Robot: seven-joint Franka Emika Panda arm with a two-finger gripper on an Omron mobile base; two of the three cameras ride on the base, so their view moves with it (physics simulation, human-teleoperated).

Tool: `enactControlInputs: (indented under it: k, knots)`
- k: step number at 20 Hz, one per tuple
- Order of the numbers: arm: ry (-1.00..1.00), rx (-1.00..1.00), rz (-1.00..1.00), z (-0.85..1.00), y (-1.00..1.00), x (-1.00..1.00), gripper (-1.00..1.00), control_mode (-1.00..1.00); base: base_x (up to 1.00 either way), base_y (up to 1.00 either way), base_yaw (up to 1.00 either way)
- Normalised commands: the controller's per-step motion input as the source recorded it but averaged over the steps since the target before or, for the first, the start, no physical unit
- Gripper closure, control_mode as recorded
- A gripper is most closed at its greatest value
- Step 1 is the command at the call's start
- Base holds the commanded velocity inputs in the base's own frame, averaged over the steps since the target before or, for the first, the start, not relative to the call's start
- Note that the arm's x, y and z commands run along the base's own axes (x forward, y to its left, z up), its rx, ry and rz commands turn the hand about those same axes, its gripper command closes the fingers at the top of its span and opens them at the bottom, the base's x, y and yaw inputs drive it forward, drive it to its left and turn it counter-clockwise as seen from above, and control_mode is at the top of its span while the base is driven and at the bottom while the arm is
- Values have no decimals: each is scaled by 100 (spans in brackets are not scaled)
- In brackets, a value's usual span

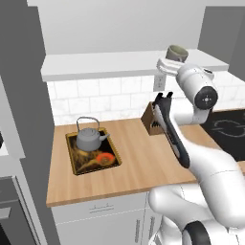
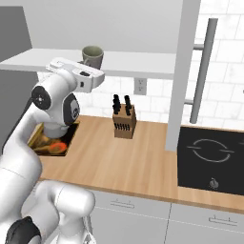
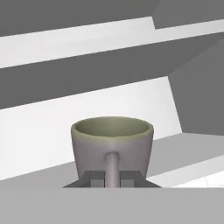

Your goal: Pick the kettle from the counter and place it on the tray. Then pick the mug from the cabinet and place it on the tray. Then close the cabinet doors.

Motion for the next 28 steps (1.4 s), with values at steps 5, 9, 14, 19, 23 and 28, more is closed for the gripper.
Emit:
enactControlInputs:
  k: [5,9,14,19,23,28]
  knots:
    - [0,0,1,30,11,-71,100,-100,0,0,0]
    - [5,0,0,18,7,-50,100,-100,0,0,0]
    - [4,0,8,8,-4,-46,100,-100,0,0,0]
    - [1,-9,29,6,0,-66,100,-100,0,0,0]
    - [0,-11,41,0,0,-58,100,-100,0,0,0]
    - [0,-13,54,-10,5,-26,100,-100,0,0,0]
